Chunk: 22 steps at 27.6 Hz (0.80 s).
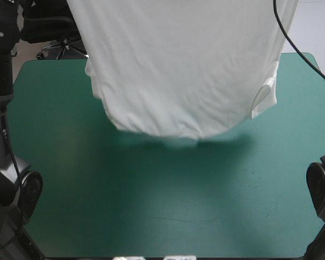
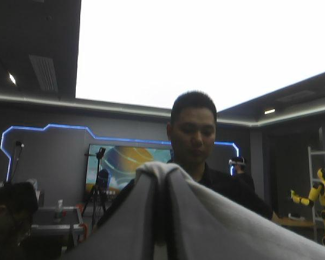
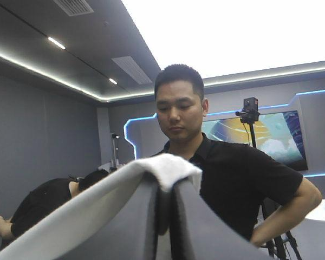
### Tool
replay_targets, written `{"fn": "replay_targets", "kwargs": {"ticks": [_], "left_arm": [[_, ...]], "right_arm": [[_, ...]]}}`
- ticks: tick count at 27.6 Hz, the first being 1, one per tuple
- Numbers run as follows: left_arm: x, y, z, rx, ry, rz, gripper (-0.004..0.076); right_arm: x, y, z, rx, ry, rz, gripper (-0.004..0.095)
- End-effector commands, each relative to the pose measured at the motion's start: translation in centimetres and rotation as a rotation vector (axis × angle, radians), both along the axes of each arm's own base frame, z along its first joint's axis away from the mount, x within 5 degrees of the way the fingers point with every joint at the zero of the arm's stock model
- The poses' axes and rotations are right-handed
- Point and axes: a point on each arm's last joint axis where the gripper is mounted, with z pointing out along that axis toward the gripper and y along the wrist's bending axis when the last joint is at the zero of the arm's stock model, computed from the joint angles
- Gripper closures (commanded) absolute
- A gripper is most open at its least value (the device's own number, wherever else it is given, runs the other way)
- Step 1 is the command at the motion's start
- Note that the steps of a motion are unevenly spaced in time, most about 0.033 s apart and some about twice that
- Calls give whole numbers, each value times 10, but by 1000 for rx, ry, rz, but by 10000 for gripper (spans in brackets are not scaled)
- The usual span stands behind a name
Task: Fold the cloth
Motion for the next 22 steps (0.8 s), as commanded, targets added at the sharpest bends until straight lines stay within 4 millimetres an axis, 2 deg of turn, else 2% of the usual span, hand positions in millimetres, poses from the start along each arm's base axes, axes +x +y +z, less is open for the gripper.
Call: {"fn": "replay_targets", "kwargs": {"ticks": [1, 3, 7, 13, 15, 19, 22], "left_arm": [[-40, 12, 31, -83, -193, -6, 741], [-30, 10, 26, -75, -172, -9, 741], [1, -1, 3, 14, 5, -24, 741], [48, -16, -56, 247, 450, -27, 741], [56, -18, -72, 266, 586, -42, 741], [59, -19, -94, 308, 789, -60, 741], [54, -19, -110, 357, 954, -91, 741]], "right_arm": [[-31, -6, 21, 4, -154, 28, 925], [-20, -5, 13, -11, -88, 41, 925], [15, -1, -13, -35, 102, 77, 926], [59, 9, -67, -100, 452, 165, 925], [70, 13, -88, -131, 588, 206, 925], [83, 17, -122, -170, 767, 264, 925], [81, 18, -144, -187, 882, 281, 925]]}}
